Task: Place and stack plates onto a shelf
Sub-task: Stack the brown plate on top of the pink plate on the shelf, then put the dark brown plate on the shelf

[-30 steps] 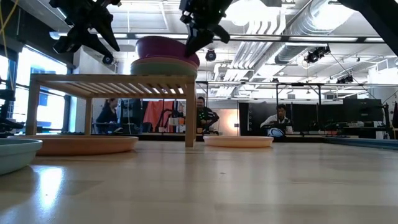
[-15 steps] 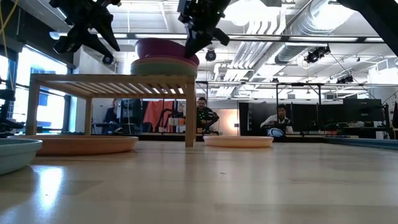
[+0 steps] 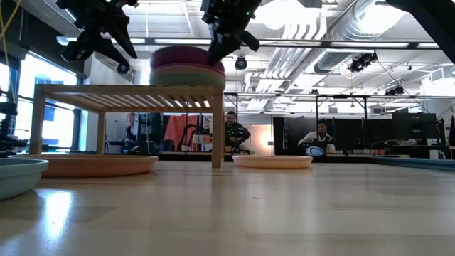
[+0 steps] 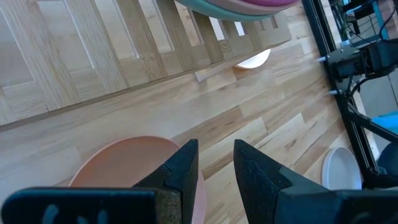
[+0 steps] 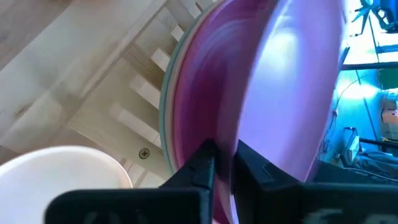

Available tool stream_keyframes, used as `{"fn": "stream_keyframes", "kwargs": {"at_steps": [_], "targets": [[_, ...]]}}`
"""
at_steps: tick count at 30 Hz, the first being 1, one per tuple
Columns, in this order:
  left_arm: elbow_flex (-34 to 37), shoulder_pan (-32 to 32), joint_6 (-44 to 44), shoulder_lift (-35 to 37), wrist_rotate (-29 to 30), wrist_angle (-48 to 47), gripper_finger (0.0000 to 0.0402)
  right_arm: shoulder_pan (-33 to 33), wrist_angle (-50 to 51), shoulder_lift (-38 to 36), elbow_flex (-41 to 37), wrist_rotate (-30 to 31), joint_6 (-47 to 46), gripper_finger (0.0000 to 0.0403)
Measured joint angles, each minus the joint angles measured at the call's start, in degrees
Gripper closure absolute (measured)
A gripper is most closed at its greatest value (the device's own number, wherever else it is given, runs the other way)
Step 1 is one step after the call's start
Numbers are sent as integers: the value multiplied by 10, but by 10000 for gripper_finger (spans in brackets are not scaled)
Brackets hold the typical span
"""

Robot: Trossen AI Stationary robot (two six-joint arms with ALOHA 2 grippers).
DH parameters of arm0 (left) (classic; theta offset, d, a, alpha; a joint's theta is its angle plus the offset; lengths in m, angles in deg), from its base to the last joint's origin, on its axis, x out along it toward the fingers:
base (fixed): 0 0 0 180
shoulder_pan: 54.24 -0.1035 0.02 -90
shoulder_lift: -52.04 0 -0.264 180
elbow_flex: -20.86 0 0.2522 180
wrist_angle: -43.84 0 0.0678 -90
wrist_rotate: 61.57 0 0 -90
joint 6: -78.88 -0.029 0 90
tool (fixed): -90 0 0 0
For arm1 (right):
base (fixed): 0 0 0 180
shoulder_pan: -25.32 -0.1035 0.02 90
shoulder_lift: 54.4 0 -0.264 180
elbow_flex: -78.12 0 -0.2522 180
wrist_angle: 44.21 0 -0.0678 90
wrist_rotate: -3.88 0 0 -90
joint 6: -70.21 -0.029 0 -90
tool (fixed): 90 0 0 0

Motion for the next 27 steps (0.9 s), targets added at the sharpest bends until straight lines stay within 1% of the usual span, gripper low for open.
{"fn": "stream_keyframes", "kwargs": {"at_steps": [5,9,13,17,23,27], "targets": [[0,0,0,0,0,0,312,0,0,0,0,-2,-1,351],[0,0,1,0,0,0,312,0,-6,0,0,2,-1,338],[0,0,1,0,0,0,312,-1,-14,0,0,26,0,336],[0,0,-1,0,0,0,312,-7,2,-1,0,63,-4,336],[0,0,-15,0,0,0,312,-24,4,-2,0,71,-8,336],[0,0,-21,0,0,0,312,-31,0,-2,0,70,-40,336]]}}
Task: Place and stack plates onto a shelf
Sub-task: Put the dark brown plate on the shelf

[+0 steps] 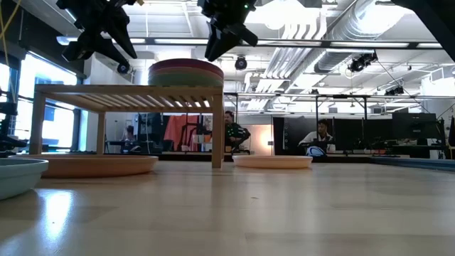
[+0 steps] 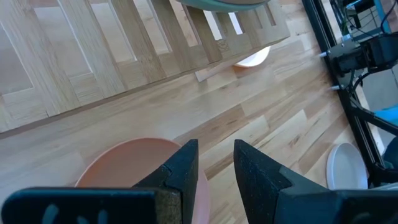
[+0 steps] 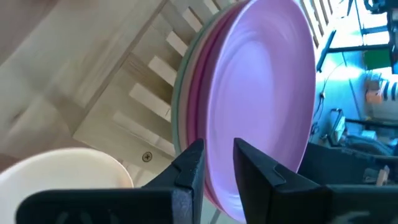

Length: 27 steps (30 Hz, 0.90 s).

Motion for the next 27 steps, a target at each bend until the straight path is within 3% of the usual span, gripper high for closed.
{"fn": "stream_keyframes", "kwargs": {"at_steps": [7,11,18,27], "targets": [[0,0,-12,0,-1,0,312,0,2,-3,0,5,-53,336],[0,0,-29,0,-38,0,312,-5,10,-11,17,23,-112,336],[0,14,-37,0,-87,-40,312,-6,79,-13,106,28,-327,336],[29,45,20,0,-87,-111,312,-21,125,-50,87,-37,-548,336]]}}
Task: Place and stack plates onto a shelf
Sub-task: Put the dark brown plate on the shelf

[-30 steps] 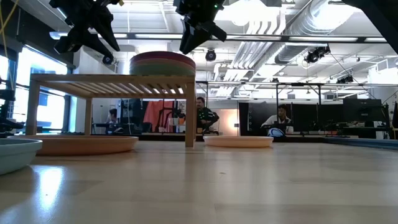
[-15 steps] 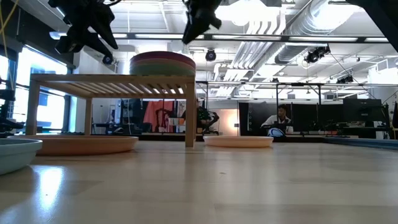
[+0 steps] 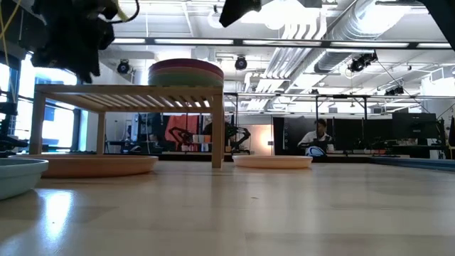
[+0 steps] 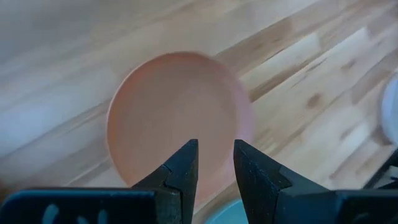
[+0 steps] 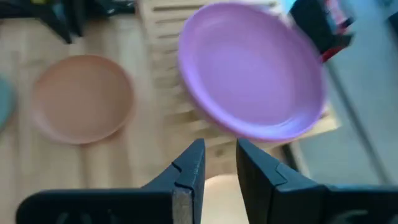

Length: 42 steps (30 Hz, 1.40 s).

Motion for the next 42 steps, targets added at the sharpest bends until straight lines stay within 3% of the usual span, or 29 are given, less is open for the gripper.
{"fn": "stream_keyframes", "kwargs": {"at_steps": [18,27,42], "targets": [[130,46,171,0,11,4,312,-46,77,2,-1,-15,-42,336],[165,45,155,-1,51,27,312,-46,88,2,-1,-15,-21,336],[247,45,163,-15,45,138,312,-45,88,2,-1,-15,4,336]]}}
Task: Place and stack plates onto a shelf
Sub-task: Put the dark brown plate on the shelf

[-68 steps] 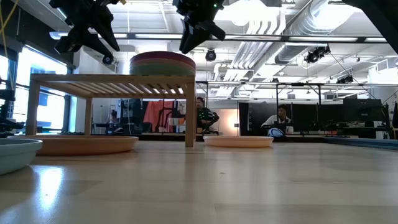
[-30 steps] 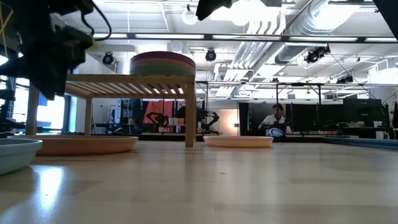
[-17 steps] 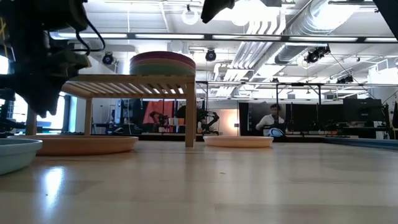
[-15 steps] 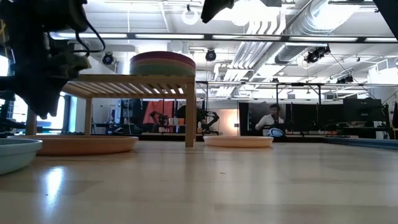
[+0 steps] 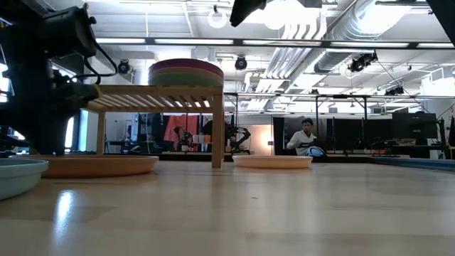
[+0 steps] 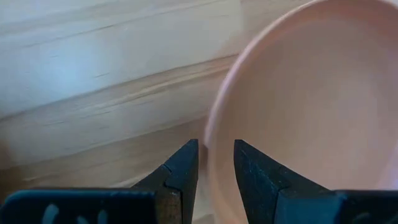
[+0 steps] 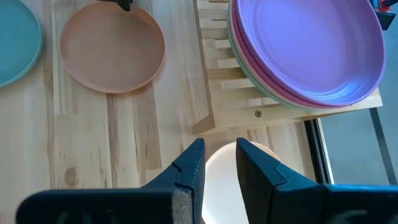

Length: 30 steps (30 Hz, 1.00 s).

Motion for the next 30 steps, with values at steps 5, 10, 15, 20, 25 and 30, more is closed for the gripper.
{"fn": "stream_keyframes", "kwargs": {"at_steps": [5,10,15,20,25,30], "targets": [[13,0,0,-21,-1,10,312,0,0,0,0,-3,0,336],[23,0,4,-40,-5,42,312,0,0,0,0,-3,0,336],[22,0,4,-49,-5,44,318,0,0,0,0,-3,0,336],[10,0,-22,-52,-10,49,358,0,0,0,0,-3,-2,336],[-5,1,-31,-51,-14,54,397,0,0,0,0,-4,-5,336],[-22,1,-47,-51,-21,51,399,0,0,0,0,-4,-5,336]]}}
